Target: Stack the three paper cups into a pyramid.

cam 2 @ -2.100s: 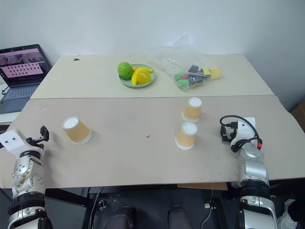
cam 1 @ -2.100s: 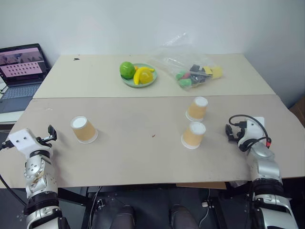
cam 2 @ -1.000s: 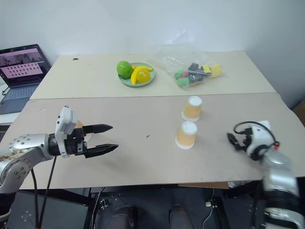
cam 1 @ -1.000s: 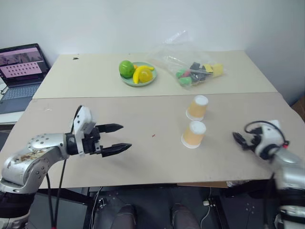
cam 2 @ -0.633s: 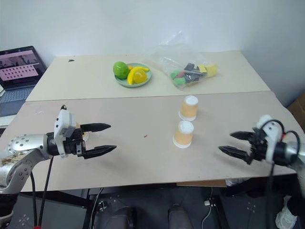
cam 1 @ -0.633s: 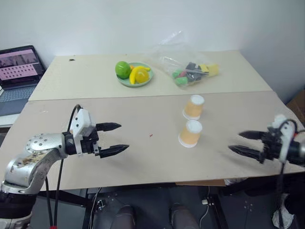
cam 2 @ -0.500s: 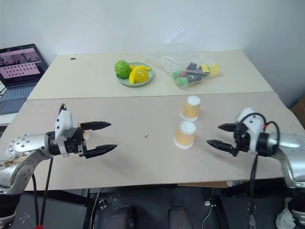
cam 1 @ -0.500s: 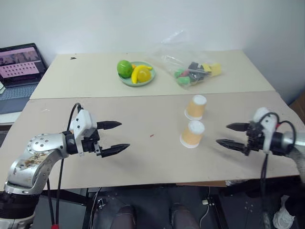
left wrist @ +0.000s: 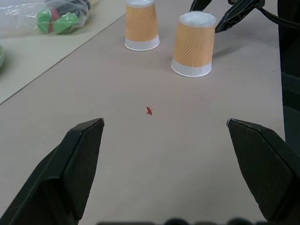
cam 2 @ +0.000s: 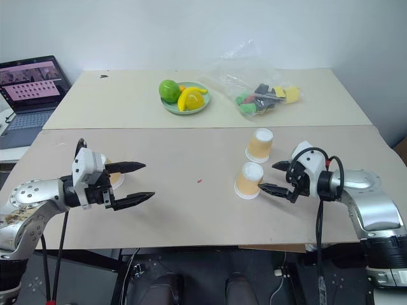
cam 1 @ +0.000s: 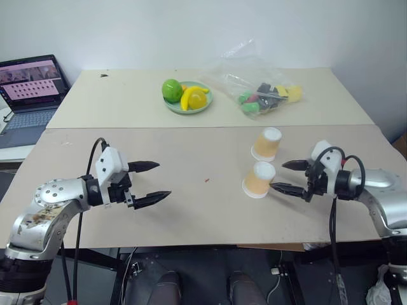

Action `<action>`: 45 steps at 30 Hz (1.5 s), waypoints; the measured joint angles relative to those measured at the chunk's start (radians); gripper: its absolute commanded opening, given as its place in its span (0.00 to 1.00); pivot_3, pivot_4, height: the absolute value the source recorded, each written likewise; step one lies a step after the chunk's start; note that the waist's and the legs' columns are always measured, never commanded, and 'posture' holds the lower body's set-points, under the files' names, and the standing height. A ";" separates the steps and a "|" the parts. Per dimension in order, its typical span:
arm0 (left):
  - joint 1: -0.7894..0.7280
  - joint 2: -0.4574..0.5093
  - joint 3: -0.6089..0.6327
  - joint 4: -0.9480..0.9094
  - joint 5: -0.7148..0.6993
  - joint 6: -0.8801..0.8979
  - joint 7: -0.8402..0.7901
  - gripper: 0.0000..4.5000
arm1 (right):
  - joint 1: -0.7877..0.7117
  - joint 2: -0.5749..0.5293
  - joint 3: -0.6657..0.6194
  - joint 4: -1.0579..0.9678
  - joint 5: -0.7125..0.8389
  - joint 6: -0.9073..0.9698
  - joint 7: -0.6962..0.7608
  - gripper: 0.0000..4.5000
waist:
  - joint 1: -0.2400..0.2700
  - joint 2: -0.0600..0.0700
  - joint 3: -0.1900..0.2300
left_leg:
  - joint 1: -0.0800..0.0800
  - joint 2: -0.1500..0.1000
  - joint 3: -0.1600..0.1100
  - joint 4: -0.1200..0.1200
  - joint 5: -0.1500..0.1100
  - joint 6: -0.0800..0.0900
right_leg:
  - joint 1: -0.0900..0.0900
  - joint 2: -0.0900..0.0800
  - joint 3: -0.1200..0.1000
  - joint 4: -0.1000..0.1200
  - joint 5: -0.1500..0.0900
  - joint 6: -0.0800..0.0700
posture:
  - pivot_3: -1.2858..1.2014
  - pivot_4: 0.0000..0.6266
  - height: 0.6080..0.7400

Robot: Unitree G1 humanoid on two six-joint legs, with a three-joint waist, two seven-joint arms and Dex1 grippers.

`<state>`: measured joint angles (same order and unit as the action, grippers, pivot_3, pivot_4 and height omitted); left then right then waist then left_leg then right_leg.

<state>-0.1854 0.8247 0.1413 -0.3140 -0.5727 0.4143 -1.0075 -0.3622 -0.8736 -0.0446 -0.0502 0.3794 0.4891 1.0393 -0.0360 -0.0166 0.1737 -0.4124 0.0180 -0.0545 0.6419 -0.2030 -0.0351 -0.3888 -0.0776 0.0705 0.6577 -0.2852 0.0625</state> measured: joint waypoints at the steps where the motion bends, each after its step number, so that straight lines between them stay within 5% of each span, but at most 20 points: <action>1: 0.000 0.000 0.002 0.000 0.000 0.000 0.000 1.00 | -0.002 0.000 0.000 -0.014 0.011 0.007 0.013 1.00 | -0.001 0.000 0.000 | 0.000 0.000 0.000 0.000 0.000 0.000 | 0.000 0.000 0.000 0.000 0.000 0.000 | 0.52 0.24 1.00; 22: -0.004 -0.001 0.030 -0.002 -0.001 0.003 0.016 1.00 | -0.121 0.099 0.078 0.050 -0.028 0.014 0.003 1.00 | -0.006 0.000 0.000 | 0.001 0.000 0.000 0.000 0.000 0.000 | 0.000 0.000 0.000 0.001 0.000 0.000 | 0.52 0.24 1.00; 29: 0.002 -0.001 0.035 -0.004 -0.001 0.006 0.017 1.00 | -0.131 0.107 0.078 0.052 -0.033 0.015 0.006 0.61 | -0.006 0.000 0.000 | 0.001 0.000 0.000 0.000 0.000 0.000 | 0.000 0.000 0.000 0.001 0.000 0.000 | 0.52 0.24 1.00; 39: 0.018 0.001 0.040 -0.027 -0.002 0.027 0.025 1.00 | -0.193 0.141 0.087 0.039 -0.038 0.027 0.020 0.61 | -0.011 0.000 0.000 | 0.001 0.000 0.000 0.000 0.000 0.000 | 0.000 0.000 0.000 0.003 0.000 0.000 | 0.52 0.24 1.00; 45: 0.030 0.001 0.045 -0.041 -0.003 0.045 0.036 1.00 | -0.440 0.233 0.146 0.092 -0.003 0.029 0.109 0.61 | -0.012 0.000 0.000 | 0.002 0.000 -0.001 0.000 0.000 0.000 | 0.000 0.001 0.000 0.004 0.000 0.000 | 0.52 0.24 1.00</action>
<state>-0.1553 0.8259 0.1862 -0.3552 -0.5758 0.4592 -0.9718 -0.8018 -0.6403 0.1017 0.0421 0.3760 0.5184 1.1478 -0.0484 -0.0167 0.1740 -0.4102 0.0184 -0.0551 0.6418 -0.2030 -0.0352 -0.3891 -0.0771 0.0705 0.6613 -0.2851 0.0624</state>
